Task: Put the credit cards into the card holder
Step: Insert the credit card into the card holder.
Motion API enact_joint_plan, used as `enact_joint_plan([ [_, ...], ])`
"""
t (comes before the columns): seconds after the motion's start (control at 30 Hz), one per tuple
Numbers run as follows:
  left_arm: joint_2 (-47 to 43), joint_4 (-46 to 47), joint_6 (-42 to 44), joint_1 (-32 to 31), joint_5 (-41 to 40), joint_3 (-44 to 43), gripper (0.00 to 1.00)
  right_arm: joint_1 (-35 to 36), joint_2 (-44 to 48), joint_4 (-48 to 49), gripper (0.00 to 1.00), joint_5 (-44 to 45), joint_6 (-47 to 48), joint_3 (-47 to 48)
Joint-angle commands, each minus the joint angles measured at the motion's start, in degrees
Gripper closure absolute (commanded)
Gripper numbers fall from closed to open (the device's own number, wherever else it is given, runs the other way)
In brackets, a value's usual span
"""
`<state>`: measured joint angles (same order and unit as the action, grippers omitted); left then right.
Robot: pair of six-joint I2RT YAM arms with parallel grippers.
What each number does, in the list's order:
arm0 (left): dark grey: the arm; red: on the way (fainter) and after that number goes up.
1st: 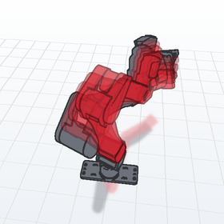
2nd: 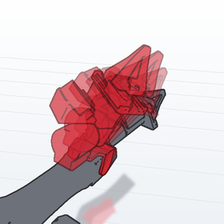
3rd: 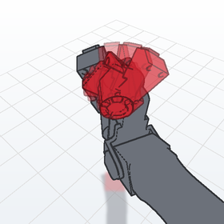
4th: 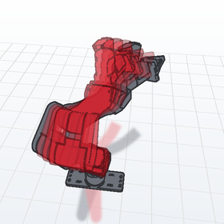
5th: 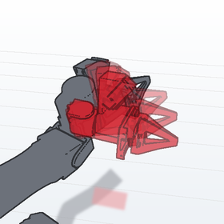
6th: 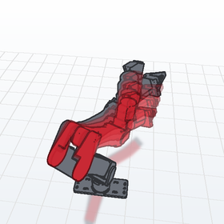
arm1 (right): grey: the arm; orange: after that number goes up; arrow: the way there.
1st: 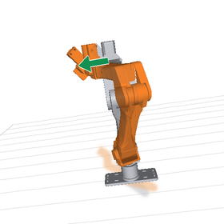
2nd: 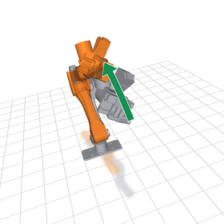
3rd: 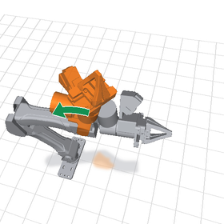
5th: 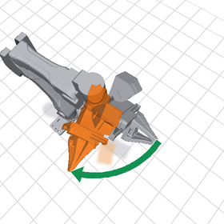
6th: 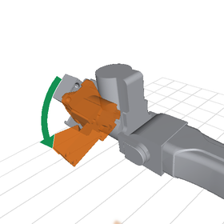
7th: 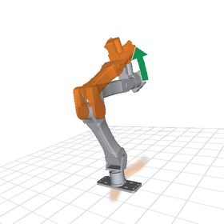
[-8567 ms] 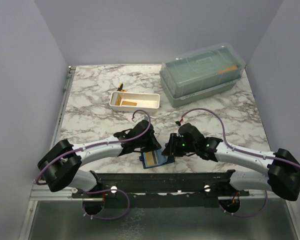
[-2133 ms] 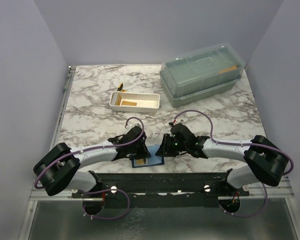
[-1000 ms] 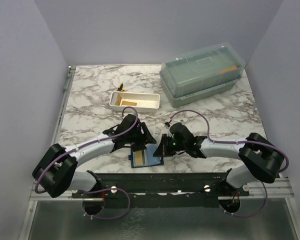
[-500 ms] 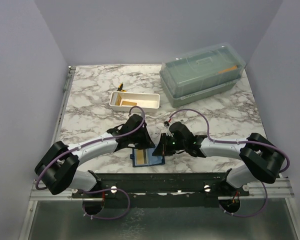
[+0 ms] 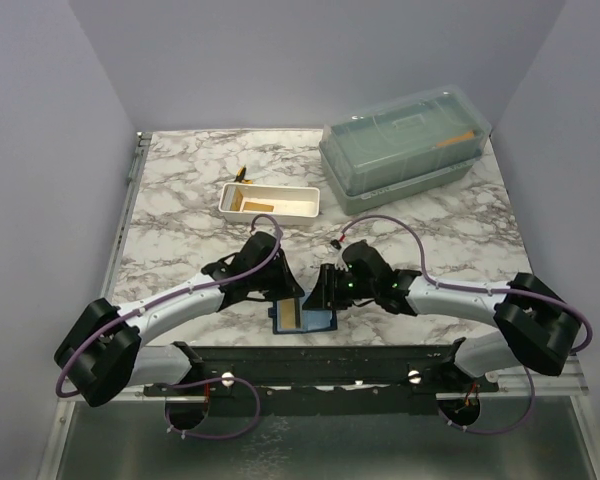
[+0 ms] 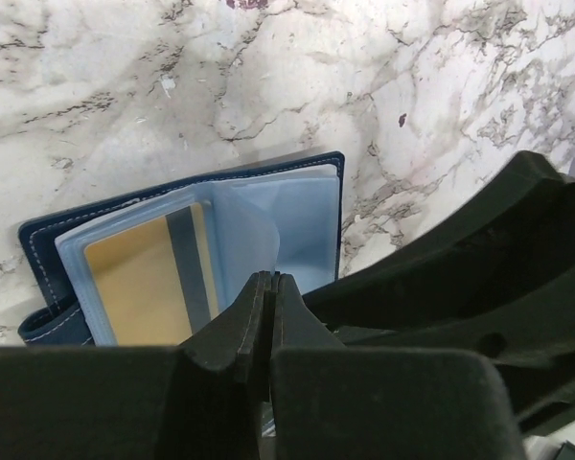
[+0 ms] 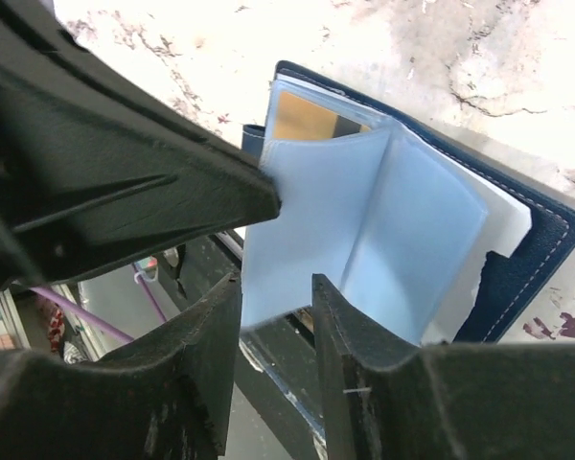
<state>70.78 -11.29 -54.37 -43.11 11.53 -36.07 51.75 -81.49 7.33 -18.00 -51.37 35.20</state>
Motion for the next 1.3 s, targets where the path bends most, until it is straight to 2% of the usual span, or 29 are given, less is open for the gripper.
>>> enact_joint_plan([
  [0.0, -0.9, -0.4, 1.5, 0.5, 0.1, 1.3, 1.0, 0.1, 2.8, -3.4, 0.6, 2.0, 0.4, 0.1],
  [0.2, 0.4, -0.1, 1.4, 0.7, 0.4, 0.6, 1.0, 0.1, 0.8, -4.1, 0.58, 1.0, 2.0, 1.6],
  [0.53, 1.1, 0.1, 0.9, 0.7, 0.9, 0.3, 1.0, 0.7, -3.2, -3.6, 0.45, 0.6, 3.6, 4.2],
  [0.77, 1.2, 0.5, 0.7, 0.7, 1.3, -0.1, 1.0, 0.7, -5.0, -3.1, 0.45, 1.2, 3.1, 4.1],
  [0.93, 1.3, 0.7, 0.5, 0.7, 1.9, -0.3, 1.0, 0.7, -6.0, -2.5, 0.5, 1.6, 2.5, 3.9],
  [1.27, 1.3, 0.8, 0.3, 0.7, 2.1, 0.1, 1.0, 0.8, -4.6, -2.3, 0.71, 2.5, 1.5, 2.7],
])
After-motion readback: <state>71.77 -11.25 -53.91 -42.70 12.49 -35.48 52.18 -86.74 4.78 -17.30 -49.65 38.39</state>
